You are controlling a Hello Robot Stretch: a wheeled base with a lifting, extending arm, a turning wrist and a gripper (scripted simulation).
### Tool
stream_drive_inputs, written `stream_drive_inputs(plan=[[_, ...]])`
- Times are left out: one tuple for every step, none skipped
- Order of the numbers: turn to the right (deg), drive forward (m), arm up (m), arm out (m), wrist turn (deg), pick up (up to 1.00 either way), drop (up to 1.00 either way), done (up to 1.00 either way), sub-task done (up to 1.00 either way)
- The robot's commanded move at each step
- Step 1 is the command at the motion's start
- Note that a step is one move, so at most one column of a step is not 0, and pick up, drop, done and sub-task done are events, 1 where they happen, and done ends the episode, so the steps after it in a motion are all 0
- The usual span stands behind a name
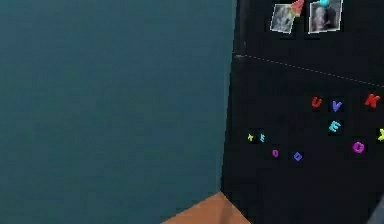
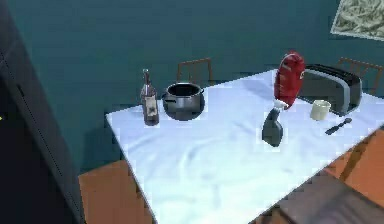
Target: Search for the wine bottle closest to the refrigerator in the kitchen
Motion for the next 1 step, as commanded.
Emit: stream_drive_inputs(plan=[[-45.0,0.00,0.00,0.00,0.0,0.00,0.00,0.00,0.00]])
